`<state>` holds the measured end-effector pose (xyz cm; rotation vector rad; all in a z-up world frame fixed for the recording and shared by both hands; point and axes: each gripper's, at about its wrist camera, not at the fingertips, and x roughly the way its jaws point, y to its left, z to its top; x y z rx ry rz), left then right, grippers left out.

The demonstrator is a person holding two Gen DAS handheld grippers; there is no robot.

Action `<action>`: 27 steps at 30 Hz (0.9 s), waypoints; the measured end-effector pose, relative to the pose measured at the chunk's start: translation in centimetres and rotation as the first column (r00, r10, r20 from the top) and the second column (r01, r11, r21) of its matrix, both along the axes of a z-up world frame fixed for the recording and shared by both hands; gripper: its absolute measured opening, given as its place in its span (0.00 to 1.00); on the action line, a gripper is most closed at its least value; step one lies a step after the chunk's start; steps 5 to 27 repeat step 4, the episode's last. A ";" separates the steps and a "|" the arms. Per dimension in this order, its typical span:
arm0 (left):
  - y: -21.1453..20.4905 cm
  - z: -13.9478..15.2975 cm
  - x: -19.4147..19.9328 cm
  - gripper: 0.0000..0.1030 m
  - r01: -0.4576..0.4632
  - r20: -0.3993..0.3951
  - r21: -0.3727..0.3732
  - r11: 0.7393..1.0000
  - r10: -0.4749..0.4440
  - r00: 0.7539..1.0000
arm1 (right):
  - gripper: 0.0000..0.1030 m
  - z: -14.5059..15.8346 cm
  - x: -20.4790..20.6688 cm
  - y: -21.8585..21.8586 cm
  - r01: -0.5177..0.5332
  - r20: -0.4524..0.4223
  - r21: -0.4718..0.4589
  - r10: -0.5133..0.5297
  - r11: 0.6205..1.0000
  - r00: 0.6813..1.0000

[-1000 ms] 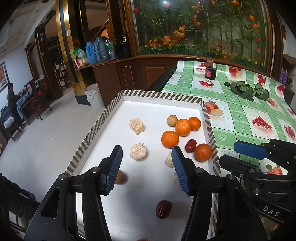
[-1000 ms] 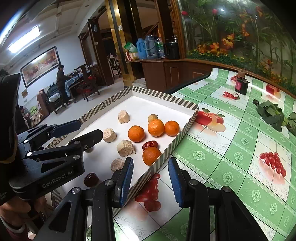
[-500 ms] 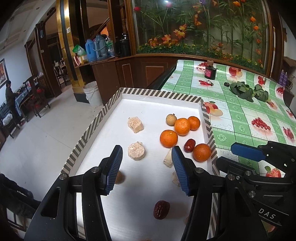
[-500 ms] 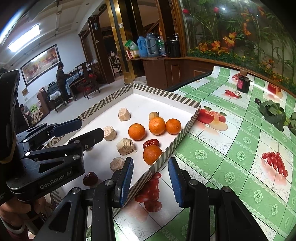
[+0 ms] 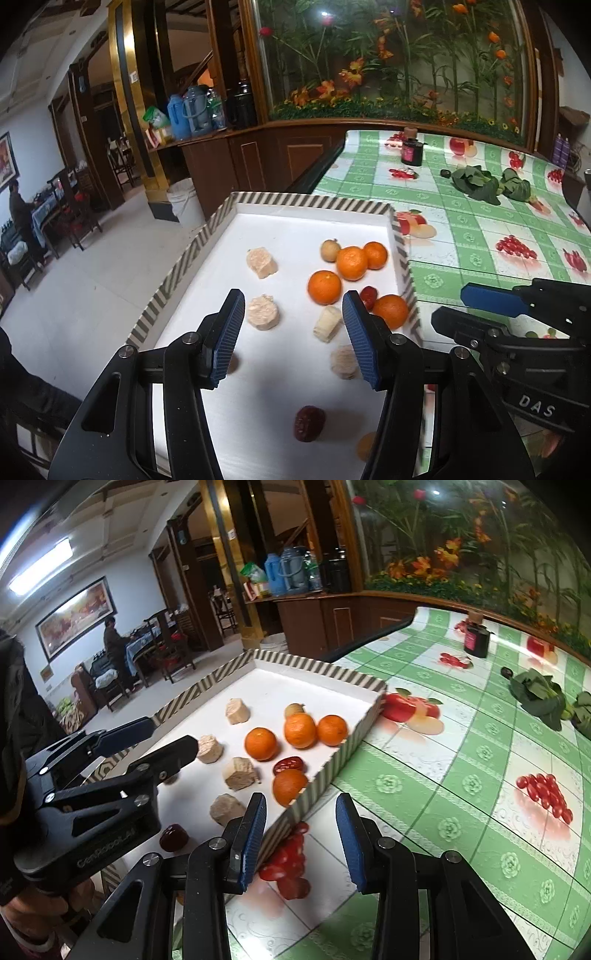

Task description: Organize fruits

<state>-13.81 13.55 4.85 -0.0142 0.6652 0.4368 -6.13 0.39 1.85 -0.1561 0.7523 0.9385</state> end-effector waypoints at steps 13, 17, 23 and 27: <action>-0.8 0.2 0.3 0.54 0.018 -0.008 -0.013 1.000 -0.018 1.000 | 0.37 0.1 0.5 -0.9 0.021 -0.013 0.007 -0.021 1.000 1.000; -0.8 0.2 0.3 0.54 0.018 -0.008 -0.013 1.000 -0.018 1.000 | 0.37 0.1 0.5 -0.9 0.021 -0.013 0.007 -0.021 1.000 1.000; -0.8 0.2 0.3 0.54 0.018 -0.008 -0.013 1.000 -0.018 1.000 | 0.37 0.1 0.5 -0.9 0.021 -0.013 0.007 -0.021 1.000 1.000; -0.8 0.2 0.3 0.54 0.018 -0.008 -0.013 1.000 -0.018 1.000 | 0.37 0.1 0.5 -0.9 0.021 -0.013 0.007 -0.021 1.000 1.000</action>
